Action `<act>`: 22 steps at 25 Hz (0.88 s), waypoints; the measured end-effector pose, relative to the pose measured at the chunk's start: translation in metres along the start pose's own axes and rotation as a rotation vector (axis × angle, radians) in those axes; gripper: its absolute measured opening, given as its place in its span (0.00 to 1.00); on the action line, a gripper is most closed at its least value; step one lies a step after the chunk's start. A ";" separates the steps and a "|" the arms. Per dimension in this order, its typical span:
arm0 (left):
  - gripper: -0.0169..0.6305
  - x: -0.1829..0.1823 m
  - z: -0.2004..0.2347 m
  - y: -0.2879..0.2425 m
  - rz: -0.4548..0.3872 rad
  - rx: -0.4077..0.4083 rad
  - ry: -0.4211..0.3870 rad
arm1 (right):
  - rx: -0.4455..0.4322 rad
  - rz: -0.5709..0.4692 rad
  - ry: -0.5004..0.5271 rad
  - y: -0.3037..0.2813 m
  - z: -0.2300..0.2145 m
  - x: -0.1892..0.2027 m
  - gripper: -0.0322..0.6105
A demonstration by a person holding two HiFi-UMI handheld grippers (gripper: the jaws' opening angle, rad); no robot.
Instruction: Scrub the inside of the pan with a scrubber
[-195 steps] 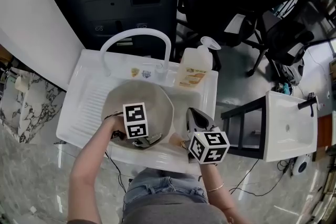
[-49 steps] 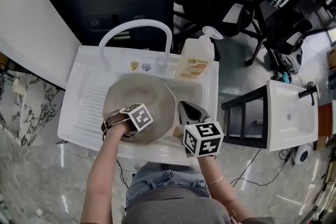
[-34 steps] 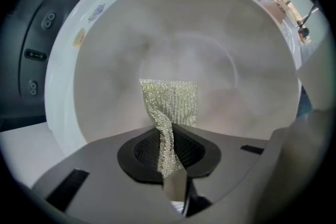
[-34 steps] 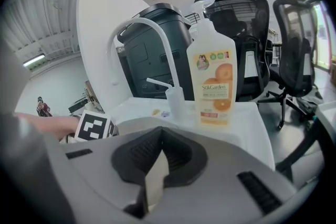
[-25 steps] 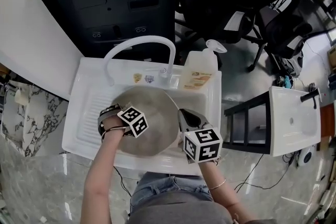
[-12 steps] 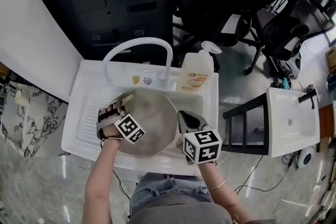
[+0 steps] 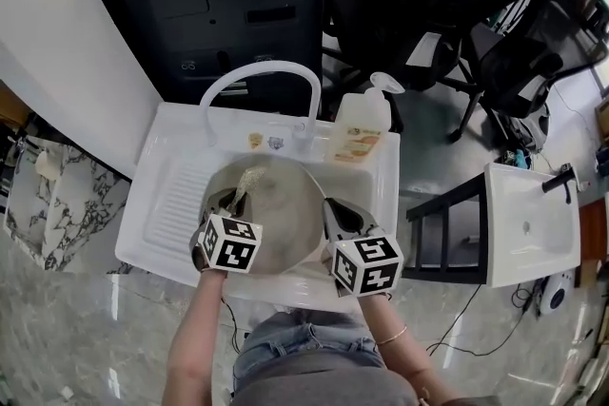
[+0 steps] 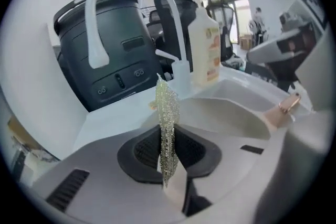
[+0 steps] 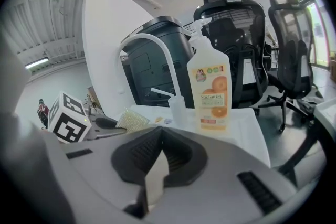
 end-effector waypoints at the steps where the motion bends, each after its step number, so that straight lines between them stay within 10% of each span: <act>1: 0.12 -0.001 -0.001 0.006 -0.034 0.005 0.053 | -0.007 -0.006 0.002 0.001 0.003 0.000 0.07; 9: 0.12 0.002 -0.003 0.059 -0.248 0.001 0.397 | -0.080 -0.051 0.047 0.009 0.031 -0.001 0.07; 22: 0.12 0.011 -0.020 0.109 -0.443 -0.047 0.471 | -0.123 -0.155 0.105 0.036 0.054 -0.009 0.06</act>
Point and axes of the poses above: the fingertips, and each gripper's own axes: y backward along the fingers, z to its left, x out of its underside, the point moved 8 cm from there along y, backward along the fingers, and after that the axes turned 6 degrees about -z, right-handed, at the moved point
